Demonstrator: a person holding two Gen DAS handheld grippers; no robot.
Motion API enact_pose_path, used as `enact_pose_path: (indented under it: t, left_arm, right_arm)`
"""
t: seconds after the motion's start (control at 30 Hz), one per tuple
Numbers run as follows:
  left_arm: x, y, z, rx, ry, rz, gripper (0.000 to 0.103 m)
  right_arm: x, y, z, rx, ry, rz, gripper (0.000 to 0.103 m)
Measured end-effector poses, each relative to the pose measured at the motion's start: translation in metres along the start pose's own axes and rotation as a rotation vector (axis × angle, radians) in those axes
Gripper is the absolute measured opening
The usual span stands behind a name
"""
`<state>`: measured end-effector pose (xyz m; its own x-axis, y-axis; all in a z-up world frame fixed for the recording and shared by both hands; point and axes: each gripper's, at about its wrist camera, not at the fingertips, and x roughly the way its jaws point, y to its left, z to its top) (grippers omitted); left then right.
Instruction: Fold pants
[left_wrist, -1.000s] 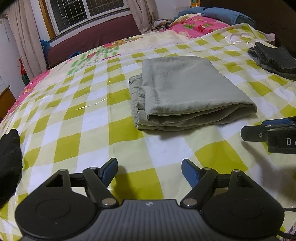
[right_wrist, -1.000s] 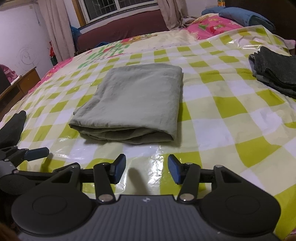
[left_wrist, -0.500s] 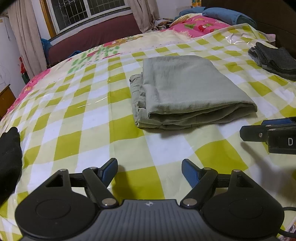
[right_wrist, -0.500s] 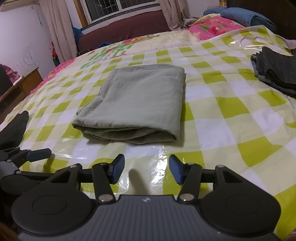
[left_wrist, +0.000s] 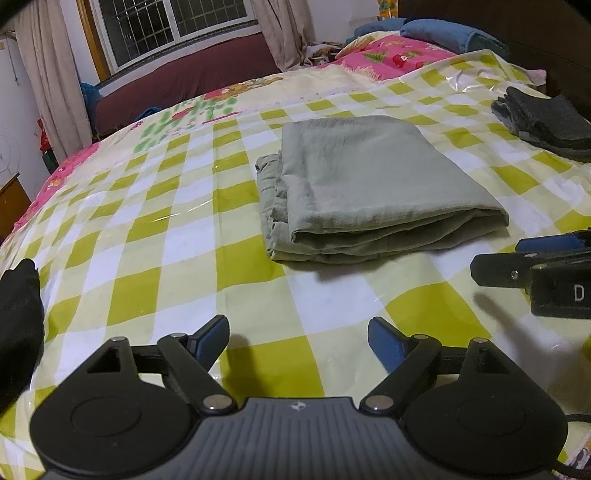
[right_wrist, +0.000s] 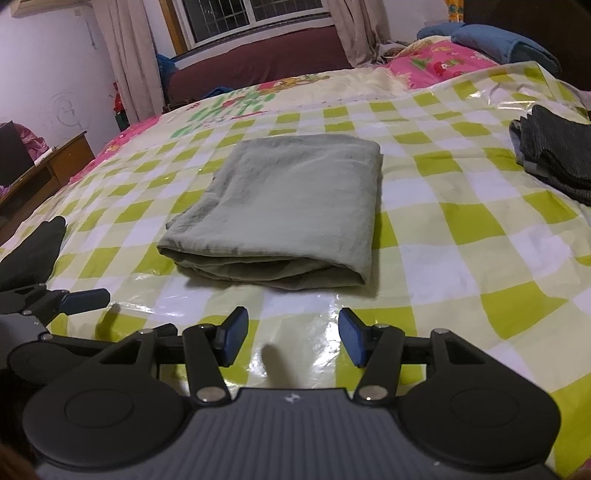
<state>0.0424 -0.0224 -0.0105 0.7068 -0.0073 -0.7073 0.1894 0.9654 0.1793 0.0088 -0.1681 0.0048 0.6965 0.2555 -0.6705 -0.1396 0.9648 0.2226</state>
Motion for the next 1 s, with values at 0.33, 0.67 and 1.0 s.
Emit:
enact_pose_path:
  t: [0.33, 0.67, 1.0]
  left_arm:
    - [-0.0001, 0.0011, 0.0002, -0.008, -0.003, 0.002, 0.102]
    - [-0.0014, 0.0045, 0.0014, -0.034, -0.008, -0.002, 0.103]
    - [-0.0013, 0.0082, 0.0019, -0.055, -0.007, -0.012, 0.103]
  right_arm:
    - [0.0020, 0.0013, -0.0013, -0.001, 0.022, -0.006, 0.057]
    - [0.0040, 0.0040, -0.0029, -0.016, 0.040, -0.004, 0.059]
    - [0.0042, 0.0052, -0.0045, -0.019, 0.046, -0.008, 0.059]
